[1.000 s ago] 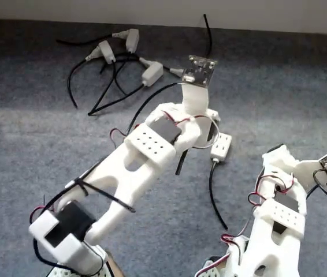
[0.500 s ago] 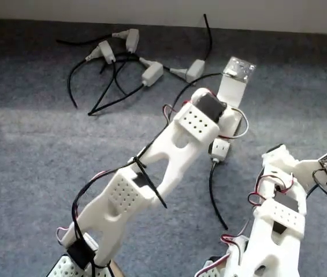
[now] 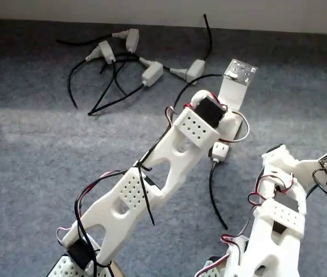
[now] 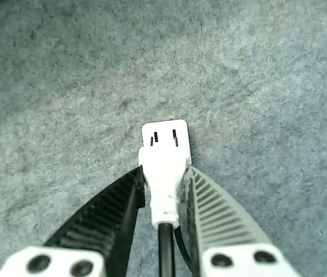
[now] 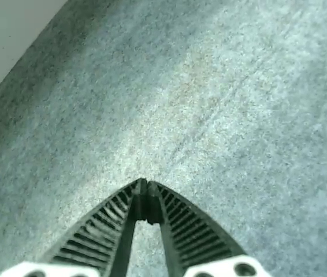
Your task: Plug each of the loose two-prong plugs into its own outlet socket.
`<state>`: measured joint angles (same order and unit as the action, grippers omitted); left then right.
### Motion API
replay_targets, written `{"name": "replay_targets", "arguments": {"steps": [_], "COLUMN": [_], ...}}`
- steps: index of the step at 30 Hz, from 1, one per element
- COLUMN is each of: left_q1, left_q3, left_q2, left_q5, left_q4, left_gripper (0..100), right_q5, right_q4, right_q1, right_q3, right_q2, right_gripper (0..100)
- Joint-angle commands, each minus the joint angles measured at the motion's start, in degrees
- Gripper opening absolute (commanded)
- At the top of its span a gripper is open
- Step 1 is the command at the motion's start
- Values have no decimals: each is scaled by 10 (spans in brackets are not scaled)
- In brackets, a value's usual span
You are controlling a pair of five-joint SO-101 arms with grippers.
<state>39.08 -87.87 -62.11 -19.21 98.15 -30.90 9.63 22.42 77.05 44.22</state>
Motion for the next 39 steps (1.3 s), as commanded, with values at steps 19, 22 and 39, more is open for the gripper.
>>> {"name": "replay_targets", "arguments": {"steps": [19, 22, 39], "left_q1": [16, 16, -36], "left_q3": [-15, -15, -40], "left_q2": [-36, -37, -27], "left_q5": [-32, -32, -28], "left_q4": [2, -11, -21], "left_gripper": [6, 6, 6], "right_q5": [7, 6, 9], "right_q4": [-4, -4, -4], "right_q1": [-5, -5, -7], "right_q3": [-3, -3, -3], "right_q2": [2, 2, 2], "right_gripper": [13, 13, 13]}}
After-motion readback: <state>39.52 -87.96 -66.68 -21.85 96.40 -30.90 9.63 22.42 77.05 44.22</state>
